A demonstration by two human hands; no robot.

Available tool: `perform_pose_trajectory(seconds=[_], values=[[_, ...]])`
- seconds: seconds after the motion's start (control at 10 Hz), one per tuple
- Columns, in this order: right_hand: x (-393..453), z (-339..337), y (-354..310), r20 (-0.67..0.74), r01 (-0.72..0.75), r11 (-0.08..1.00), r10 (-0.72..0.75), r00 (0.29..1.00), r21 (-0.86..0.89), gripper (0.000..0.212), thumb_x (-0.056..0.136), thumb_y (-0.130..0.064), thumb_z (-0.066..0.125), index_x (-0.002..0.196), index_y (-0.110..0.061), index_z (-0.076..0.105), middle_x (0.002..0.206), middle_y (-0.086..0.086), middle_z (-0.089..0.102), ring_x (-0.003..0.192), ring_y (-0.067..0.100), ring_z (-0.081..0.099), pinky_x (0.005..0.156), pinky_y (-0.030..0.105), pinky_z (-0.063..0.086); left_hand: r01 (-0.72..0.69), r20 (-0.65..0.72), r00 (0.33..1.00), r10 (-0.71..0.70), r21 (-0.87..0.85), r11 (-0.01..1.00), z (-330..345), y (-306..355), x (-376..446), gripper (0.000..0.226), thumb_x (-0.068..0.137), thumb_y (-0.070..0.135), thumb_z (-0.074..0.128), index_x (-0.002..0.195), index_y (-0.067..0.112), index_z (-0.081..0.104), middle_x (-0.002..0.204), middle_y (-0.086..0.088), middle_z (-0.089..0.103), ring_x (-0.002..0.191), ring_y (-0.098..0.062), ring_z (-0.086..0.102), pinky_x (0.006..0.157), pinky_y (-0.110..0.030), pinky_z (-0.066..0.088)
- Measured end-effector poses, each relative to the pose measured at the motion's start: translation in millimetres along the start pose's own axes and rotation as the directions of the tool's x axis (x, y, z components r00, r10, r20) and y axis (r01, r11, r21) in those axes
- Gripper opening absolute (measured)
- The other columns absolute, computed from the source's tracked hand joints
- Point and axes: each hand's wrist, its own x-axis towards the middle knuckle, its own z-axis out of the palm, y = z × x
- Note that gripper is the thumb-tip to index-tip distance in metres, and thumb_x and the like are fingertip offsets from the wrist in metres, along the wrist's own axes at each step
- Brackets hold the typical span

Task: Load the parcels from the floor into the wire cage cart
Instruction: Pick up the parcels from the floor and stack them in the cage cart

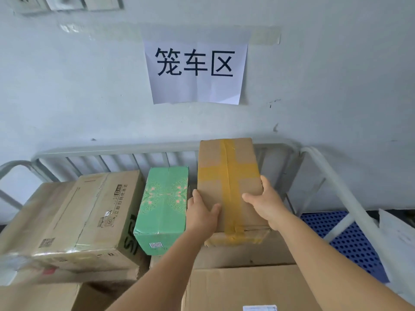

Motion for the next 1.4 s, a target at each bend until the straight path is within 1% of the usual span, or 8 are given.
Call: perform_pose_trajectory(seconds=[0.1,0.3,0.6,0.7,0.8,0.9,1.3,1.4], values=[[16.8,5.6,18.2,0.023,-0.048,0.999,0.048,0.999,-0.026,0.086,0.092,-0.023,0.064,0.156,-0.028,0.007,0.154,-0.001,0.033,0.135,0.023,0.039,0.108,0.041,0.037,0.05,0.039,0.998,-0.052,0.052,0.997,19.3,-9.3,12.6,0.088,0.092,0.036,0.057,0.154,0.01,0.0,0.154,-0.009,0.023,0.139,-0.026,0.03,0.111,-0.037,0.03],[36.2,13.7,49.5,0.057,-0.111,0.99,0.116,0.992,-0.088,0.083,0.094,-0.023,0.062,0.156,-0.026,0.006,0.153,0.0,0.036,0.136,0.023,0.038,0.106,0.036,0.036,0.098,0.097,0.989,-0.108,0.109,0.989,45.5,-26.8,24.6,0.086,0.092,0.034,0.059,0.154,0.019,0.0,0.15,-0.006,0.028,0.13,-0.025,0.041,0.105,-0.039,0.04],[64.7,28.5,63.7,0.075,-0.075,0.986,0.087,0.993,-0.148,0.084,0.097,-0.027,0.058,0.156,-0.027,-0.002,0.162,-0.002,0.016,0.146,0.023,0.022,0.113,0.043,0.028,0.049,0.123,0.99,-0.076,0.208,0.977,57.5,-38.2,44.6,0.08,0.094,0.036,0.053,0.154,0.019,0.003,0.153,-0.006,0.021,0.13,-0.027,0.04,0.106,-0.042,0.04],[64.7,32.7,61.1,0.068,0.057,0.914,-0.033,0.997,-0.402,0.085,0.096,-0.036,0.055,0.156,-0.024,-0.004,0.164,-0.003,-0.008,0.15,0.02,0.0,0.12,0.044,0.013,-0.049,0.13,0.991,-0.004,0.401,0.915,50.9,-40.4,46.5,0.077,0.097,0.043,0.047,0.154,0.017,0.002,0.16,-0.004,0.007,0.145,-0.026,0.017,0.117,-0.04,0.022],[51.3,43.6,58.5,0.268,0.256,0.664,-0.087,0.959,-0.702,0.1,0.085,-0.066,0.054,0.154,-0.032,-0.009,0.158,-0.003,-0.028,0.145,0.025,-0.026,0.117,0.052,-0.005,-0.1,0.107,0.993,0.043,0.614,0.783,35.1,-47.8,46.0,0.076,0.097,0.052,0.035,0.154,0.015,0.0,0.161,-0.006,-0.008,0.148,-0.027,-0.009,0.119,-0.044,0.003],[34.6,59.7,57.7,0.432,0.37,0.507,0.004,0.902,-0.778,0.11,0.078,-0.069,0.059,0.151,-0.04,-0.017,0.153,-0.002,-0.038,0.14,0.031,-0.036,0.113,0.059,-0.011,-0.003,0.082,0.994,-0.073,0.691,0.723,19.7,-63.8,46.5,0.077,0.096,0.059,0.028,0.154,0.015,-0.001,0.159,-0.011,-0.016,0.146,-0.032,-0.019,0.116,-0.052,-0.002],[30.2,66.3,43.3,0.42,0.356,0.443,0.053,0.906,-0.823,0.102,0.086,-0.055,0.061,0.151,-0.04,-0.016,0.157,0.002,-0.032,0.144,0.033,-0.028,0.114,0.061,-0.006,-0.017,0.187,0.973,-0.138,0.65,0.76,-5.1,-71.1,29.8,0.079,0.097,0.056,0.03,0.154,0.011,-0.001,0.161,-0.012,-0.007,0.148,-0.028,-0.008,0.119,-0.047,0.009],[17.7,66.4,30.5,0.411,0.366,0.454,0.001,0.912,-0.812,0.098,0.087,-0.061,0.055,0.153,-0.037,-0.013,0.16,-0.003,-0.025,0.146,0.028,-0.024,0.115,0.058,-0.006,-0.097,0.188,0.981,-0.039,0.661,0.744,-19.8,-64.7,10.9,0.075,0.098,0.051,0.033,0.154,0.014,0.0,0.161,-0.009,0.004,0.148,-0.026,0.002,0.118,-0.045,0.012]])
